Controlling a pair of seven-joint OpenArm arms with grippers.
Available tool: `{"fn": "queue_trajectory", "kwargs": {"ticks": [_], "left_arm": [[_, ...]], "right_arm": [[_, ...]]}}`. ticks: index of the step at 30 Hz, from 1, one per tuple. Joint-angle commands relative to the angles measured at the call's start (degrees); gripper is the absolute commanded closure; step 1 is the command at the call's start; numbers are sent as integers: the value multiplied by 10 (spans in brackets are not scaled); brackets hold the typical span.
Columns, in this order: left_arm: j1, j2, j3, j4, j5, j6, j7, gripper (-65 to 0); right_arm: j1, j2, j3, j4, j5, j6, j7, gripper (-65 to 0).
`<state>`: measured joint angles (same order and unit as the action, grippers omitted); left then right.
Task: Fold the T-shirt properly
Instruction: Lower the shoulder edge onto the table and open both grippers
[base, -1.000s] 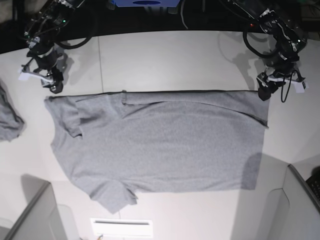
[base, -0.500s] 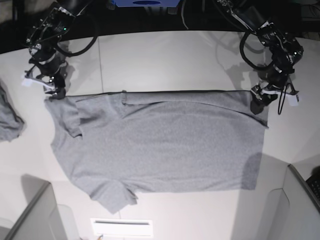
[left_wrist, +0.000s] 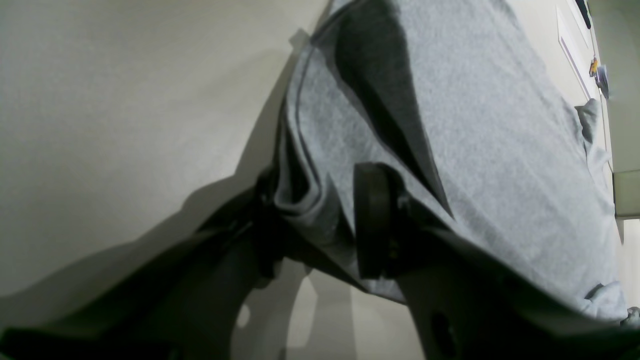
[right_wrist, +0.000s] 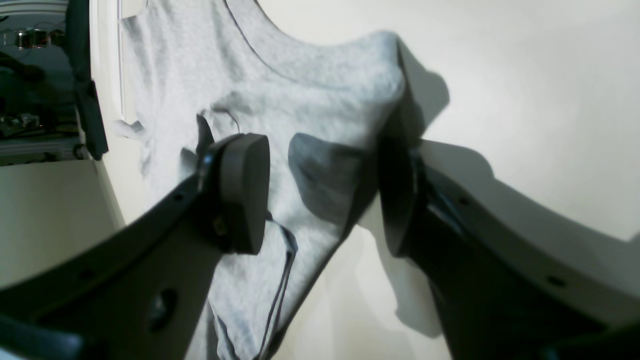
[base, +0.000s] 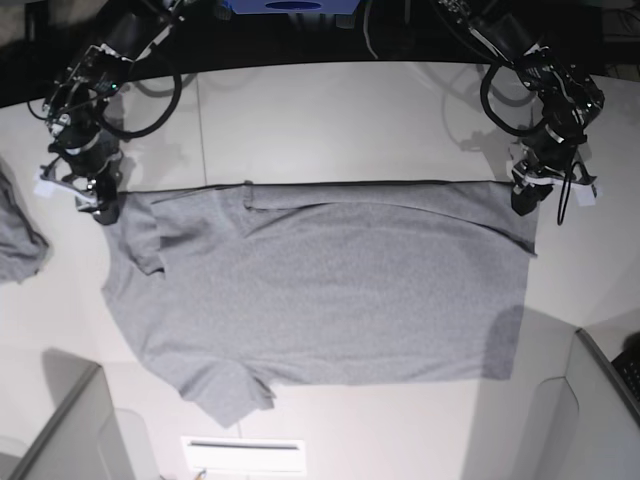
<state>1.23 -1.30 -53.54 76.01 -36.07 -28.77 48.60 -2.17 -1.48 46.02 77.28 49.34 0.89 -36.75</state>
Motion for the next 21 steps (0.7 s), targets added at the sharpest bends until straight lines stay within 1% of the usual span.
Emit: {"fn": "queue_trajectory", "kwargs": {"ticks": [1, 2, 3, 5, 6, 7, 8, 9, 11, 14, 16, 17, 19, 20, 21], "left_arm": [[0, -4, 0, 5, 12, 3, 11, -212], [0, -4, 0, 5, 12, 3, 11, -212], [1, -5, 0, 5, 12, 3, 12, -211], [1, -12, 0, 6, 12, 3, 12, -207], [1, -12, 0, 4, 12, 3, 13, -189], [1, -13, 0, 4, 12, 3, 13, -151], [1, -14, 0, 6, 12, 3, 13, -94], [2, -19, 0, 9, 12, 3, 13, -10], [5, -28, 16, 10, 12, 4, 14, 0], [13, -52, 59, 36, 12, 9, 20, 0], [21, -58, 66, 72, 9, 34, 25, 0], [21, -58, 66, 94, 10, 49, 30, 0], [17, -59, 65, 135, 8, 73, 60, 0], [15, -60, 64, 156, 8, 80, 81, 0], [7, -64, 64, 175, 7, 84, 103, 0]], "right_arm": [[2, 1, 0, -6, -19, -13, -8, -321], [4, 2, 0, -8, -19, -13, -8, -291], [5, 3, 0, -12, -19, -13, -8, -237], [6, 11, -1, -13, -19, -12, -8, -84], [7, 11, -2, -13, -19, -12, -8, -8], [9, 13, -2, -13, -19, -12, -8, 0], [13, 13, -2, -12, -19, -12, -8, 0], [16, 13, -1, -11, -19, -12, -11, 0], [16, 28, 0, 2, -17, -14, -17, 0], [16, 32, 0, 36, -17, -15, -50, 0], [19, 32, 0, 72, -18, -21, -70, 0], [20, 32, 0, 88, -18, -36, -80, 0], [31, 33, 0, 117, -17, -88, -100, 0], [40, 33, 0, 127, -17, -107, -113, 0], [49, 35, 0, 134, -17, -118, -128, 0]]}}
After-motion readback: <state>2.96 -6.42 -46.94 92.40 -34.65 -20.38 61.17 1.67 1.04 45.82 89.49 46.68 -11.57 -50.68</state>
